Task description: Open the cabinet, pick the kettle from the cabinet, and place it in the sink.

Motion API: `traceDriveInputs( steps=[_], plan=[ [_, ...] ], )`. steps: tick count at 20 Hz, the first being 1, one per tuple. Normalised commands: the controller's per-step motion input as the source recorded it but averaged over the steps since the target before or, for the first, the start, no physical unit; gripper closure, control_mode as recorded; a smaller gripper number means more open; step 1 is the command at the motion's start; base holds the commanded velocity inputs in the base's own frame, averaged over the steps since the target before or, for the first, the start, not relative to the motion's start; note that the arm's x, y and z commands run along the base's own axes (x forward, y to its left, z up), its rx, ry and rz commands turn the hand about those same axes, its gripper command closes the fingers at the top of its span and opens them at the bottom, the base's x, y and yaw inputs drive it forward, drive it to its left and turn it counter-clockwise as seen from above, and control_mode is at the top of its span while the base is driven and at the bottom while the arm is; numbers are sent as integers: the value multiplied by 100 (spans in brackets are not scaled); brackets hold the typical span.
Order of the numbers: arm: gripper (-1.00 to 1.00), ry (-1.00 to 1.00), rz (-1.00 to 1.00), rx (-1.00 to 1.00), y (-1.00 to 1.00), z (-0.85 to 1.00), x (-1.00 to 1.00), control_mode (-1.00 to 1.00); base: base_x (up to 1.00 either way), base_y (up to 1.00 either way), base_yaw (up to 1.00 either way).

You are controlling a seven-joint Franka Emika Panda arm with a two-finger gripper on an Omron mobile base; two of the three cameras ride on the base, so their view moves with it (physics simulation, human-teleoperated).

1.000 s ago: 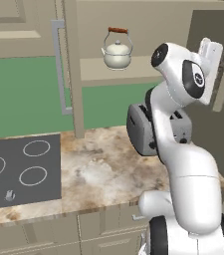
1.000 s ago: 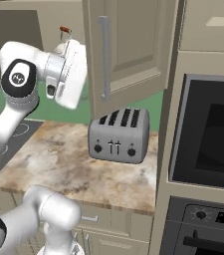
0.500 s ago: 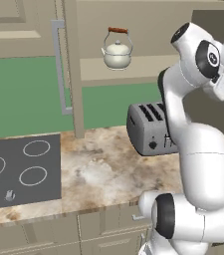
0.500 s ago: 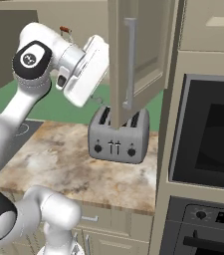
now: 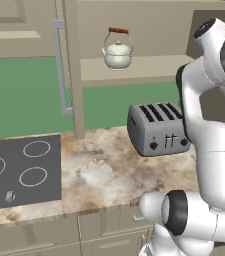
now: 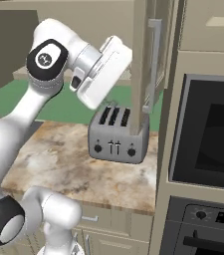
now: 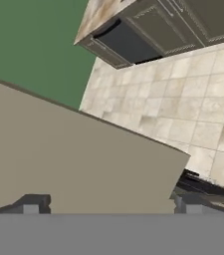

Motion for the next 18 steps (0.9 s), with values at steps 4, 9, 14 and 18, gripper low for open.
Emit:
traceDriveInputs(
  steps=[4, 9, 14, 18],
  plan=[
    [-100, -11, 5, 0, -46, -23, -13, -100, 0, 0, 0],
    [-100, 0, 8, 0, -35, -4, -7, -100, 0, 0, 0],
    [-100, 6, 22, 0, 25, 0, 4, -100, 0, 0, 0],
    [-100, 17, 35, 0, 35, 9, 1, -100, 0, 0, 0]
  ],
)
